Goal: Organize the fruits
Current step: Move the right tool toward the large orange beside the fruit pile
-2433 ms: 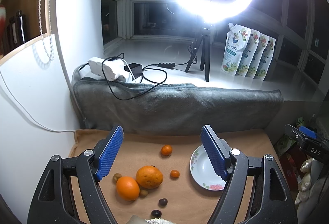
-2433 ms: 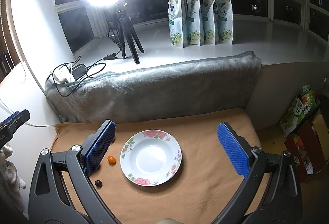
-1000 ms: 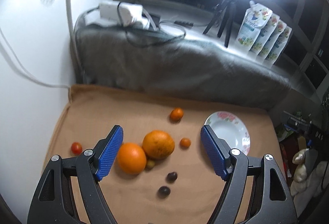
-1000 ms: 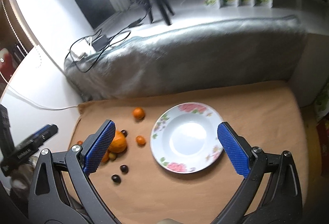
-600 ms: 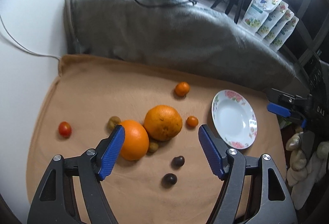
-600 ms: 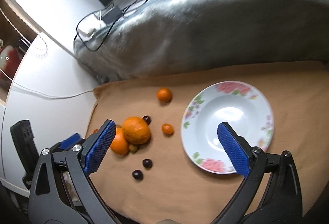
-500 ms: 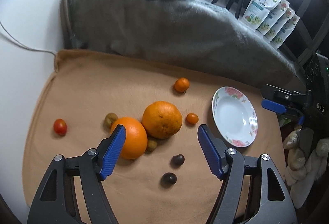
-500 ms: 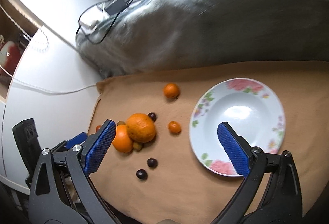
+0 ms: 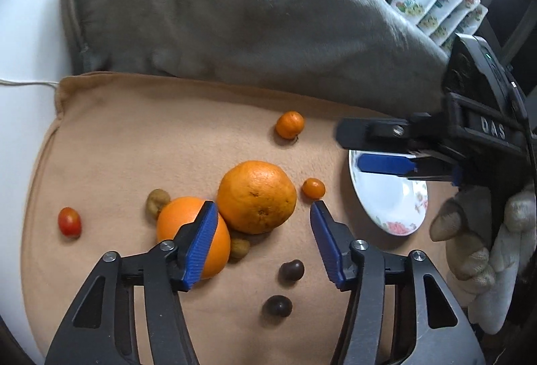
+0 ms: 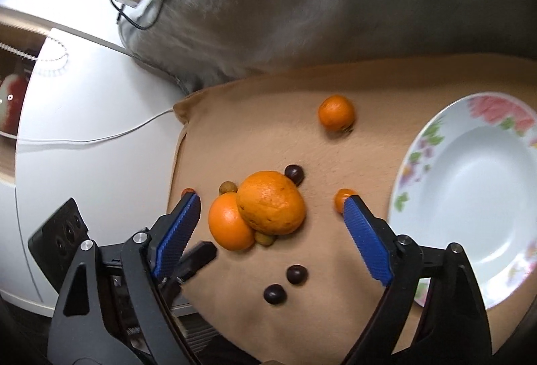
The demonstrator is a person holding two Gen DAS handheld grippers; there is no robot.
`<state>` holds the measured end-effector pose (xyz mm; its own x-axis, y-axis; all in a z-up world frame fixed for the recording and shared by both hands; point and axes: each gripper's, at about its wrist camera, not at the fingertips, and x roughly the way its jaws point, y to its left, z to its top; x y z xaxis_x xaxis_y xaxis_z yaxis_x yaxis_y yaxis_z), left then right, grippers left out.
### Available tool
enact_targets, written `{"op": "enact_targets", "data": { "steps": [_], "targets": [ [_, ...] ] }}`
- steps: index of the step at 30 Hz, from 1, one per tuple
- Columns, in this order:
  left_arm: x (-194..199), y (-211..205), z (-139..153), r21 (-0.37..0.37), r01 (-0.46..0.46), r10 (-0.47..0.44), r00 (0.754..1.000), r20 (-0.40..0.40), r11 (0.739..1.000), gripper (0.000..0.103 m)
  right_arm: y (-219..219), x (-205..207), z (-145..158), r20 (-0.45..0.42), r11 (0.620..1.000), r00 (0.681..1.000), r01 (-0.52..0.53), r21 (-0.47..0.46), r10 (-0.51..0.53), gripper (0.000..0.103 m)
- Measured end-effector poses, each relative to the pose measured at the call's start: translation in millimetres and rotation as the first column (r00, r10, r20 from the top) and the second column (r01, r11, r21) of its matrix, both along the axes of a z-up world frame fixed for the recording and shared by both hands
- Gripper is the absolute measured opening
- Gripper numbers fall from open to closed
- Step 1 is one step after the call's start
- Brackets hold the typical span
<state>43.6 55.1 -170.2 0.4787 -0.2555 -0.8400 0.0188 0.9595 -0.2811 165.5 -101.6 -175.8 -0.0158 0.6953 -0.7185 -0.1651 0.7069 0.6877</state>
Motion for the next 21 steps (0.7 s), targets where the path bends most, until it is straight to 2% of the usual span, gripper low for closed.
{"op": "enact_targets", "data": {
  "steps": [4,9,21],
  "targets": [
    [7,0,-9,-0.013,0.017,-0.018,1.0,-0.02,1.0,0.055,10,6,-19,-0.076,1.0,0.997,-0.004,0.022,0.006,0.09],
    [17,1,-17,-0.025,0.031,-0.032,0.999,-0.044,0.999,0.054,16,6,-38,-0.161,0.999,0.987,0.005,0.049,0.002,0.082],
    [35,-1,-31,-0.043,0.045,-0.048,0.996,-0.074,0.998,0.051,34,5,-55,-0.221,0.999,0.975,-0.006,0.035,0.013,0.082]
  ]
}}
